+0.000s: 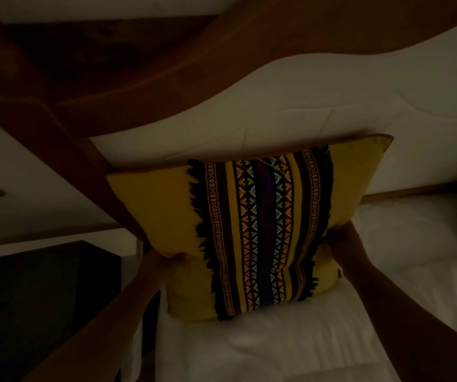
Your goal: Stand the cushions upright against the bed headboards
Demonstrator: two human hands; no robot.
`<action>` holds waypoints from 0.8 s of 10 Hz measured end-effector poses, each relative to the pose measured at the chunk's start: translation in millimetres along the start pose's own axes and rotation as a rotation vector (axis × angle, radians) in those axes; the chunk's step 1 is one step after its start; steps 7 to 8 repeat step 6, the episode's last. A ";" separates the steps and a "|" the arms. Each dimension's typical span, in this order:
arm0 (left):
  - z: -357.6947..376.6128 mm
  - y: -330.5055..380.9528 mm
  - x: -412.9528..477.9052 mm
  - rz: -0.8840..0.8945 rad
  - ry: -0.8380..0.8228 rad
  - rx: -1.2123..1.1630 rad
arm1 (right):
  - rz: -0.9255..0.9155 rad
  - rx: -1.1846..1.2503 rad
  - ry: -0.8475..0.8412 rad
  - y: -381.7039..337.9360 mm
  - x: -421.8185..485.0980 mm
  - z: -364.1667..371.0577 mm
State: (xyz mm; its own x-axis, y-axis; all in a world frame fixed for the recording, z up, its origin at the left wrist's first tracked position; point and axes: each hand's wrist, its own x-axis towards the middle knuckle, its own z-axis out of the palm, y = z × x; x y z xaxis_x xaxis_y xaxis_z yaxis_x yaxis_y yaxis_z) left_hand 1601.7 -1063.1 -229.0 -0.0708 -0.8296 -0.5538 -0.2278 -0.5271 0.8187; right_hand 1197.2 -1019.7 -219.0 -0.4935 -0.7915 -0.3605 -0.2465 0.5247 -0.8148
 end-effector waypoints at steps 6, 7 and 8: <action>-28.9 70.5 -216.8 0.154 -0.163 0.642 | -0.048 -0.508 -0.226 -90.1 -253.9 -51.3; -28.9 70.5 -216.8 0.154 -0.163 0.642 | -0.048 -0.508 -0.226 -90.1 -253.9 -51.3; -28.9 70.5 -216.8 0.154 -0.163 0.642 | -0.048 -0.508 -0.226 -90.1 -253.9 -51.3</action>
